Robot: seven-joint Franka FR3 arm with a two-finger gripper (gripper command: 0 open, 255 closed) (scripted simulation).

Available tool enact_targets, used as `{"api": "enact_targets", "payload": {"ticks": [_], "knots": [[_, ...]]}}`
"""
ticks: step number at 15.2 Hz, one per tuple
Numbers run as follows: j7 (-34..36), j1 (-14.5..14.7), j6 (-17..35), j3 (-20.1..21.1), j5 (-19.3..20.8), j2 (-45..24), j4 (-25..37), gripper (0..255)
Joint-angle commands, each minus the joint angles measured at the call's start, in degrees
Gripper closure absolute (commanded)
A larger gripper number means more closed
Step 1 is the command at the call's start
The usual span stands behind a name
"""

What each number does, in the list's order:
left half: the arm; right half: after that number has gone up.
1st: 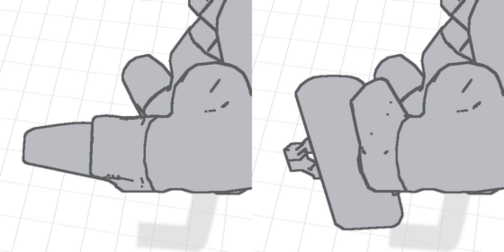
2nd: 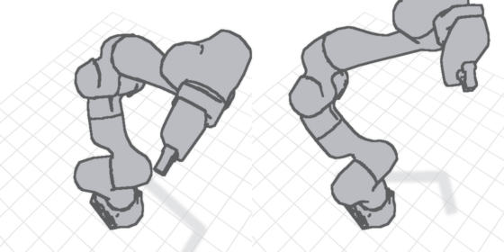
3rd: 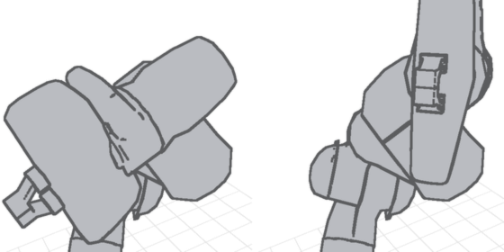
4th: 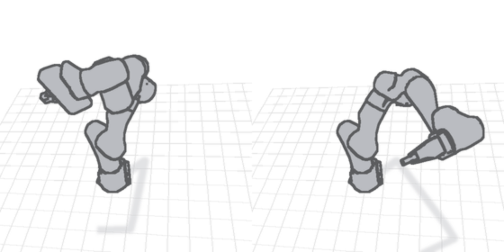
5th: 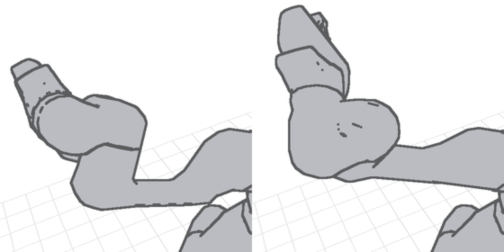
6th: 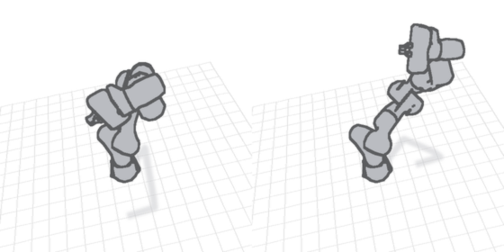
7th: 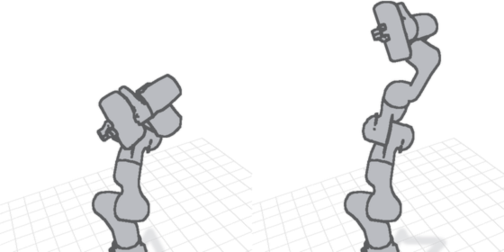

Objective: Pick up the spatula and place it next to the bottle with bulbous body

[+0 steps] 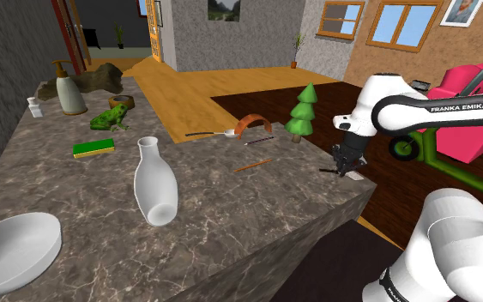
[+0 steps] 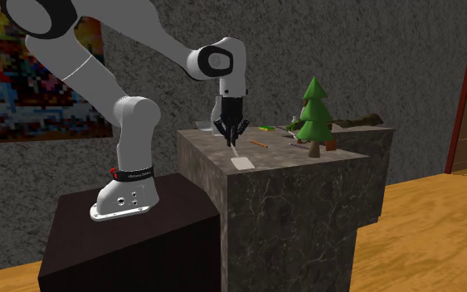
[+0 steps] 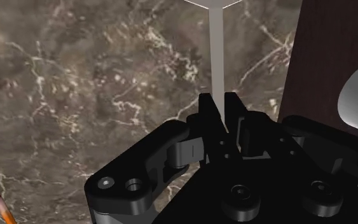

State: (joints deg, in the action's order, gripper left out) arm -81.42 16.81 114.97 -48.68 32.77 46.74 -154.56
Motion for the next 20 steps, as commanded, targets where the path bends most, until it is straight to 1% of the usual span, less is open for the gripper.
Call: {"api": "enact_targets", "payload": {"ticks": [1,10,20], "knots": [[-0.1,0.0,-1.9,1.1,-0.8,0.7,1.1,255],[-0.2,0.1,-9.3,5.4,-3.9,3.0,6.1,255],[-0.4,0.9,-16.8,9.3,-7.0,3.8,12.6,255]]}}
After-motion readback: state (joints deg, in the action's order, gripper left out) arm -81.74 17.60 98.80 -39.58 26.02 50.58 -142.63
